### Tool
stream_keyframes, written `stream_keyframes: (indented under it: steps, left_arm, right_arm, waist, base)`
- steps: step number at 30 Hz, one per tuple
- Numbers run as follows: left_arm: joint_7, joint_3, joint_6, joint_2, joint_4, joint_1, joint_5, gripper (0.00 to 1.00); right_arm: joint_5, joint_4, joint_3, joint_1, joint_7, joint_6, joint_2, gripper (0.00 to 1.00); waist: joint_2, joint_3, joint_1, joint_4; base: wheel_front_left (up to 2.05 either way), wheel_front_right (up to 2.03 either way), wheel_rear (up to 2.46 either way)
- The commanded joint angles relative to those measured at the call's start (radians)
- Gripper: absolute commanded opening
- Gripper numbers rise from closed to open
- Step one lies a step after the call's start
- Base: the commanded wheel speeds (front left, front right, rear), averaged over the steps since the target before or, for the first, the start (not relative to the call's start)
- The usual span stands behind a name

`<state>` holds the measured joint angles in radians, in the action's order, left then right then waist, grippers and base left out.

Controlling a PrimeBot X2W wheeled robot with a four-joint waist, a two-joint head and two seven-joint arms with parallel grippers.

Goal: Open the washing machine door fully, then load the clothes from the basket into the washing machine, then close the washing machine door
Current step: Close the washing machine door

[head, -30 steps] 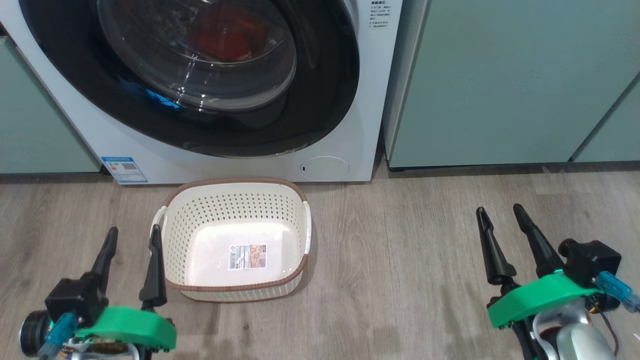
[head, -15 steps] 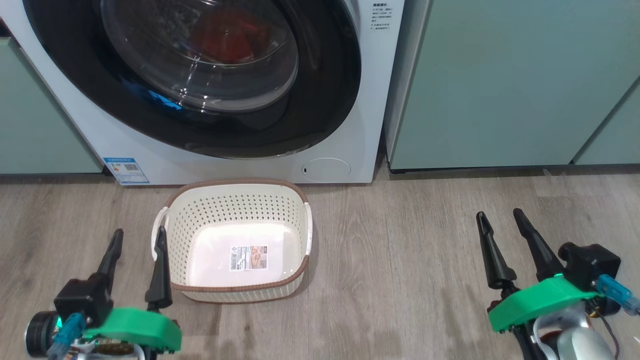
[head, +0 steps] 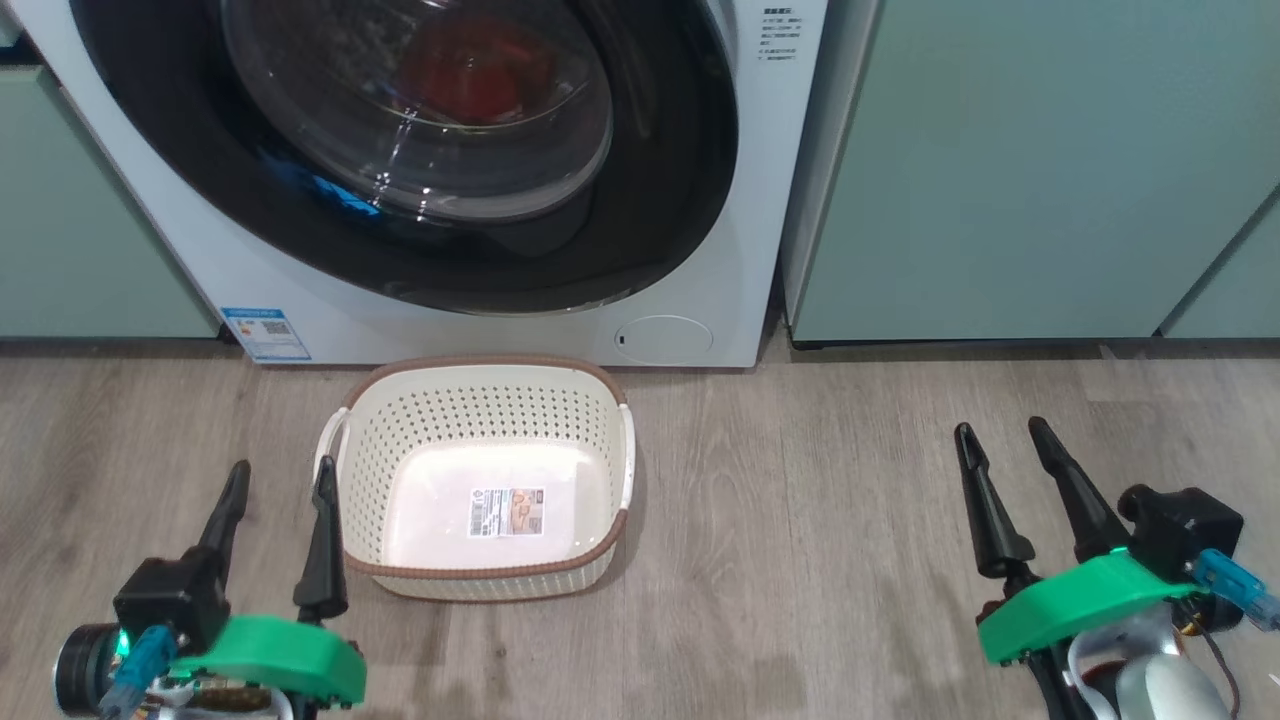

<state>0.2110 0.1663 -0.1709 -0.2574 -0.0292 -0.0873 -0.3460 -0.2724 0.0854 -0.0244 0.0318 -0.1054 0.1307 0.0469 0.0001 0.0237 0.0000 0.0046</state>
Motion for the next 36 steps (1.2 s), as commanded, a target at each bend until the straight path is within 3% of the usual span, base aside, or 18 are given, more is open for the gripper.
stream_keyframes:
  steps: [1,6,7,8,10,22,36]
  left_arm:
    - [0.001,-0.032,-0.006,-0.024,-0.032,0.041,0.006,1.0]
    - [0.005,-0.036,-0.013,-0.021,-0.034,0.041,0.002,1.0]
    - [0.005,-0.035,-0.014,-0.02,-0.035,0.042,0.001,1.0]
    - [0.006,-0.035,-0.015,-0.018,-0.035,0.043,-0.001,1.0]
    - [0.008,-0.033,-0.014,-0.013,-0.034,0.045,-0.007,1.0]
    - [0.027,-0.04,-0.011,-0.003,-0.027,0.092,-0.018,1.0]
    - [0.049,-0.061,0.007,0.057,0.006,0.188,-0.032,1.0]
  right_arm:
    - [0.007,-0.037,0.021,-0.021,0.002,0.0,0.003,1.0]
    - [0.014,-0.041,0.015,-0.019,0.008,0.0,0.003,1.0]
    - [0.014,-0.041,0.011,-0.018,0.009,0.0,0.003,0.95]
    - [0.012,-0.041,0.008,-0.017,0.008,0.0,0.003,0.53]
    - [0.01,-0.037,0.001,-0.016,0.01,0.0,0.003,0.0]
    - [0.06,-0.001,-0.044,-0.093,0.026,0.0,0.003,0.0]
    - [0.147,0.148,-0.049,-0.425,0.04,0.0,0.025,0.0]
  waist:
    - [-0.0001,0.002,0.0,0.004]
    - [-0.0001,0.005,0.0,0.019]
    - [-0.0001,0.005,0.0,0.023]
    - [-0.0001,0.006,0.0,0.029]
    - [-0.0001,0.008,0.0,0.044]
    - [-0.0001,0.058,0.0,0.182]
    - [-0.0001,0.171,0.0,0.303]
  base:
    - [0.0,0.0,0.0]
    - [0.0,0.0,0.0]
    - [0.0,0.0,0.0]
    - [0.0,0.0,0.0]
    - [0.0,0.0,0.0]
    - [0.0,0.0,0.0]
    - [0.0,0.0,0.0]
